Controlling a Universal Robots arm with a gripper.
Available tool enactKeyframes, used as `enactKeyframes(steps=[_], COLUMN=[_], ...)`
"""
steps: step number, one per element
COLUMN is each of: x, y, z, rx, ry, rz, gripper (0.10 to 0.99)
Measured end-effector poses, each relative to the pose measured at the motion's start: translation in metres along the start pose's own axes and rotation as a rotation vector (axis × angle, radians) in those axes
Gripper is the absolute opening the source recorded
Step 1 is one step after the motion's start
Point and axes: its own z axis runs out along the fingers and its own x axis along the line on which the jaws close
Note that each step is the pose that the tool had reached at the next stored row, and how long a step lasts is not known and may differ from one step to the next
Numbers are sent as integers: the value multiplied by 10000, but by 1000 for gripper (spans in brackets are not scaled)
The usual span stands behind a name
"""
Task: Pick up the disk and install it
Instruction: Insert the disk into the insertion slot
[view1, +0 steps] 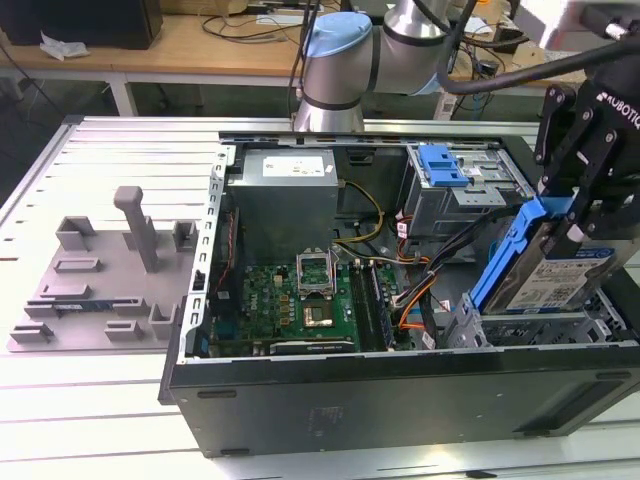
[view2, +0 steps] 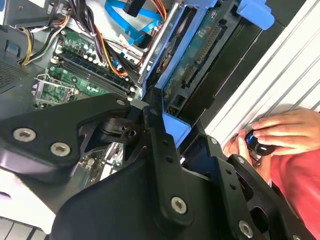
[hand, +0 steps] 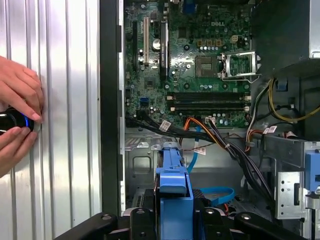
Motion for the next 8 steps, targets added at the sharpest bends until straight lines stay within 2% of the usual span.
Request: enactKeyframes(steps=[2, 3, 5, 6, 8], x=[34, 35, 38, 38, 38], y=[1, 1, 1, 1, 1], z=[126, 140, 152, 154, 157], rx=[1, 0, 0, 0, 0], ry=[8, 2, 0, 1, -2], rz=[0, 0, 0, 0, 0], gripper=[365, 427, 427, 502, 502])
